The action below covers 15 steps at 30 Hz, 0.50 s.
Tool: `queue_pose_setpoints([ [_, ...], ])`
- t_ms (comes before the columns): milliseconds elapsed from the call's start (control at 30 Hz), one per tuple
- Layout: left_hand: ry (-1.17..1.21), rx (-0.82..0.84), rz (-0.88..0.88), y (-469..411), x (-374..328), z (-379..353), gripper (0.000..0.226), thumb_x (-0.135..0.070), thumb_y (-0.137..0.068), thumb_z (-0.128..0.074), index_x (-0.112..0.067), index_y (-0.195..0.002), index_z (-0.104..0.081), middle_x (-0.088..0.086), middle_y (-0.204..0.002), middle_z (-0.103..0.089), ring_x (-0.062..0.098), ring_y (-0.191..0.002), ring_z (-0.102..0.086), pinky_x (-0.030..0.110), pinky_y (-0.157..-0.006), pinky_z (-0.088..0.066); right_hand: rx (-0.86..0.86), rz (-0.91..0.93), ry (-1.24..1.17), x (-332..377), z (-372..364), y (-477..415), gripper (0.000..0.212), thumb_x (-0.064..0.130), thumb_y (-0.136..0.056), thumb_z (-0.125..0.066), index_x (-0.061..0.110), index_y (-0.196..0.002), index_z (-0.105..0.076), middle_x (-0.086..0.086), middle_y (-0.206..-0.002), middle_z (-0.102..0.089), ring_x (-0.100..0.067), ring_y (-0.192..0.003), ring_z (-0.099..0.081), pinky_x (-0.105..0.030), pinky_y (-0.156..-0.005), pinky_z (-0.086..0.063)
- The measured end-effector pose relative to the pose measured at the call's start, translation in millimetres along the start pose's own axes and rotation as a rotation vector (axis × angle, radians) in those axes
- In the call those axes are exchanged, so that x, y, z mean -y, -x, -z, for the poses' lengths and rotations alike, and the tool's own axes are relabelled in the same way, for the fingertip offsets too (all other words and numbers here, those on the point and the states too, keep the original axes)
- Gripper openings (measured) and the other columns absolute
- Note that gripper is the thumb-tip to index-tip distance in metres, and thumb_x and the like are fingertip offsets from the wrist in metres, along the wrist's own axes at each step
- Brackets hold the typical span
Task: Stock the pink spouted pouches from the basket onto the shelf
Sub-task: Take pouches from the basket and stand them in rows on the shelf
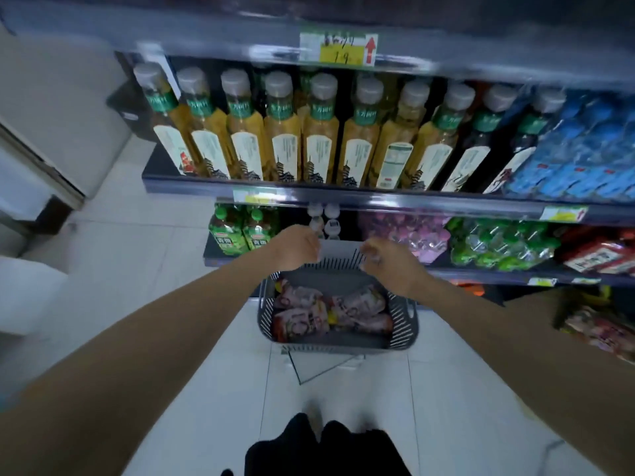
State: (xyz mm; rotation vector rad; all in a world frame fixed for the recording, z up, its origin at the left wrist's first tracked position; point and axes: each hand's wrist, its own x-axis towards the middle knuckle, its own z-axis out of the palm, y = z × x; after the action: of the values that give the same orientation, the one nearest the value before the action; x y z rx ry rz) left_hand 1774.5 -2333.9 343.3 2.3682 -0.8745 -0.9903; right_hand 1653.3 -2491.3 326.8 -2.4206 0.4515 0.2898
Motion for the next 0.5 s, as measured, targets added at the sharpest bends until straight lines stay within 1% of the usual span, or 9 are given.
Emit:
queue_pose_setpoints([
  [67, 0.0, 0.062, 0.042, -6.9, 21.7, -19.6, 0.013, -0.002, -0.087, -0.056, -0.01, -0.077, -0.057, 0.006, -0.078, -0.048, 0.013, -0.072, -0.044, 0.026, -0.073, -0.035, 0.141, -0.071, 0.009, -15.2, -23.3, -4.9, 0.008, 0.012, -0.089, -0.058, 0.014, -0.097, -0.059, 0.001, -0.092, -0.057, -0.019, -0.093, -0.052, -0.039, -0.093, -0.048],
  [133, -0.037, 0.108, 0.074, -15.2, 40.6, -39.8, 0.019, 0.0, -0.085, -0.055, -0.011, -0.072, -0.047, 0.009, -0.074, -0.044, 0.017, -0.071, -0.041, 0.026, -0.065, -0.031, 0.215, -0.08, 0.056, -27.4, -44.3, -10.7, 0.023, 0.011, -0.09, -0.055, 0.027, -0.075, -0.049, 0.009, -0.078, -0.049, -0.017, -0.09, -0.049, -0.03, -0.082, -0.044],
  [167, -0.053, 0.116, 0.097, -20.0, 49.7, -50.3, 0.017, 0.0, -0.085, -0.054, -0.01, -0.076, -0.044, 0.01, -0.078, -0.044, 0.017, -0.074, -0.041, 0.025, -0.064, -0.03, 0.263, -0.118, 0.102, -33.2, -54.3, -13.7, 0.018, 0.012, -0.092, -0.053, 0.026, -0.08, -0.055, 0.006, -0.084, -0.056, -0.02, -0.094, -0.053, -0.028, -0.082, -0.044],
  [200, -0.052, 0.115, 0.123, -24.8, 58.6, -60.5, 0.014, 0.001, -0.084, -0.052, -0.009, -0.077, -0.045, 0.011, -0.081, -0.045, 0.017, -0.076, -0.043, 0.025, -0.063, -0.032, 0.298, -0.129, 0.139, -41.5, -63.8, -16.8, 0.013, 0.013, -0.093, -0.051, 0.014, -0.093, -0.064, -0.004, -0.096, -0.064, -0.026, -0.1, -0.058, -0.031, -0.086, -0.046],
  [233, -0.048, 0.114, 0.146, -30.2, 66.6, -70.8, 0.012, 0.001, -0.083, -0.051, -0.008, -0.077, -0.047, 0.013, -0.081, -0.047, 0.019, -0.077, -0.046, 0.027, -0.065, -0.038, 0.338, -0.156, 0.181, -47.7, -72.8, -20.3, 0.023, 0.014, -0.094, -0.049, 0.001, -0.105, -0.065, -0.014, -0.109, -0.065, -0.03, -0.105, -0.06, -0.034, -0.09, -0.048],
  [267, -0.048, 0.123, 0.17, -35.5, 74.4, -81.1, 0.009, 0.001, -0.083, -0.051, -0.005, -0.076, -0.052, 0.016, -0.081, -0.051, 0.022, -0.077, -0.051, 0.032, -0.069, -0.045, 0.35, -0.14, 0.222, -54.0, -81.6, -23.3, 0.029, 0.017, -0.095, -0.048, -0.002, -0.111, -0.063, -0.017, -0.116, -0.064, -0.031, -0.106, -0.06, -0.034, -0.092, -0.048],
  [367, -0.056, 0.151, 0.21, -52.8, 99.1, -111.1, 0.013, -0.003, -0.085, -0.054, 0.004, -0.089, -0.065, 0.022, -0.101, -0.068, 0.031, -0.093, -0.065, 0.04, -0.088, -0.053, 0.397, -0.171, 0.253, -74.9, -106.8, -33.9, 0.032, 0.023, -0.095, -0.048, 0.009, -0.121, -0.061, -0.013, -0.123, -0.063, -0.027, -0.109, -0.059, -0.031, -0.096, -0.043],
  [433, -0.049, 0.149, 0.23, -64.2, 113.2, -127.1, 0.018, -0.004, -0.087, -0.056, 0.001, -0.101, -0.065, 0.021, -0.111, -0.067, 0.029, -0.097, -0.065, 0.036, -0.09, -0.053, 0.374, -0.198, 0.245, -87.1, -120.8, -44.4, 0.033, 0.023, -0.094, -0.052, 0.011, -0.124, -0.06, -0.013, -0.125, -0.062, -0.027, -0.112, -0.057, -0.033, -0.1, -0.04],
  [500, -0.06, 0.139, 0.24, -76.1, 125.5, -138.6, 0.026, -0.004, -0.087, -0.057, 0.001, -0.112, -0.062, 0.018, -0.114, -0.065, 0.025, -0.097, -0.063, 0.03, -0.084, -0.052, 0.361, -0.235, 0.226, -99.6, -135.0, -56.0, 0.03, 0.021, -0.091, -0.055, 0.007, -0.117, -0.063, -0.014, -0.12, -0.064, -0.028, -0.106, -0.059, -0.032, -0.097, -0.043],
])
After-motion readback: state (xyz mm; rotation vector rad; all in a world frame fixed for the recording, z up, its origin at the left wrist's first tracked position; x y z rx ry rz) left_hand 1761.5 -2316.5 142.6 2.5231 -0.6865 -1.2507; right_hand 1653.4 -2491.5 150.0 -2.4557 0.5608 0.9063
